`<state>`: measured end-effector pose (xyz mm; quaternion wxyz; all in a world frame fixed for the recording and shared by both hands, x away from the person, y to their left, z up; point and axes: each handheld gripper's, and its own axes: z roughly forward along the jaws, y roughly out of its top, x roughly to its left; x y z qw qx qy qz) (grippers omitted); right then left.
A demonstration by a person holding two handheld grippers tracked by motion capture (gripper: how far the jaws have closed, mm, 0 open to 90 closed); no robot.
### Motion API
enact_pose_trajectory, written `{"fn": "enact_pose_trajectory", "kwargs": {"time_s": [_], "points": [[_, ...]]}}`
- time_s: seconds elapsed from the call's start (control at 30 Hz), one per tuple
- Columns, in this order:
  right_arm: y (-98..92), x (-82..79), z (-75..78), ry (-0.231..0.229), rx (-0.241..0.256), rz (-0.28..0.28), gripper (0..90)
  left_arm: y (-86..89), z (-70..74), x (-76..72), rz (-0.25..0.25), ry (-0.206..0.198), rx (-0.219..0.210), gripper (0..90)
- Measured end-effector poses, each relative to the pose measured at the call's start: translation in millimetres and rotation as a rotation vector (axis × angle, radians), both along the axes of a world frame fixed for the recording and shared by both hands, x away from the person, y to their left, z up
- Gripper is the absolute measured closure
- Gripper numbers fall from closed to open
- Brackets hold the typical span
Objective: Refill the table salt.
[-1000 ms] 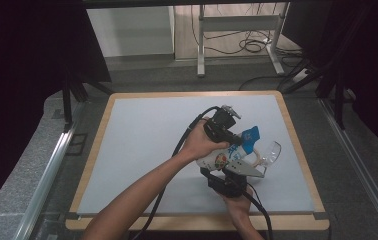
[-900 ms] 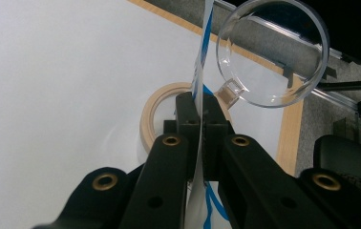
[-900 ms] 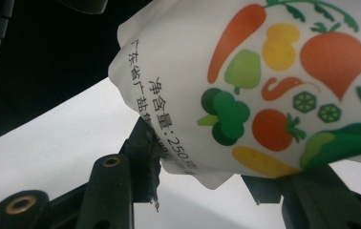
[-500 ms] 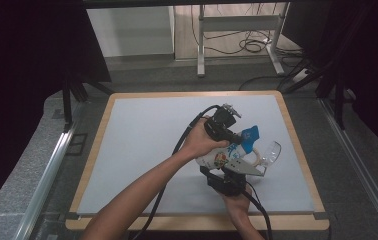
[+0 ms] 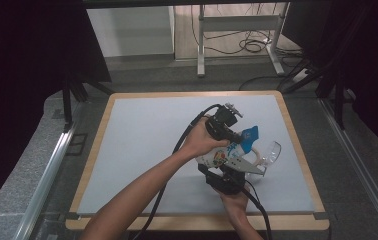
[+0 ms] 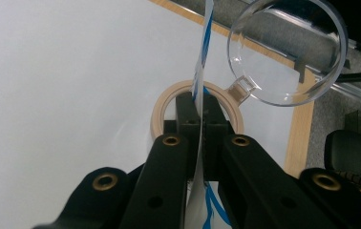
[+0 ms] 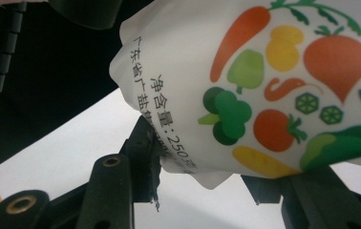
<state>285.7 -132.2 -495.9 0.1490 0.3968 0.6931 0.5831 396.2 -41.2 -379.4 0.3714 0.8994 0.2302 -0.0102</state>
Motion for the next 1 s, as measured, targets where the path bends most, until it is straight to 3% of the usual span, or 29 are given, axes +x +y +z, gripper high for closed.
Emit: {"fn": "enact_pose_trajectory", "kwargs": {"time_s": [0.33, 0.7, 1.0], "points": [[1.3, -0.2, 0.8, -0.022, -0.010, -0.011, 54.4, -4.4, 1.4, 0.4, -0.012, 0.004, 0.025, 90.0], [0.1, 0.3, 0.8, -0.038, -0.036, -0.012, 54.6, -5.6, 2.1, 1.3, -0.016, 0.007, 0.023, 90.0], [-0.3, 1.0, 1.2, -0.024, -0.021, -0.016, 54.7, -8.3, 1.1, 2.6, -0.021, 0.004, 0.033, 90.0]]}}
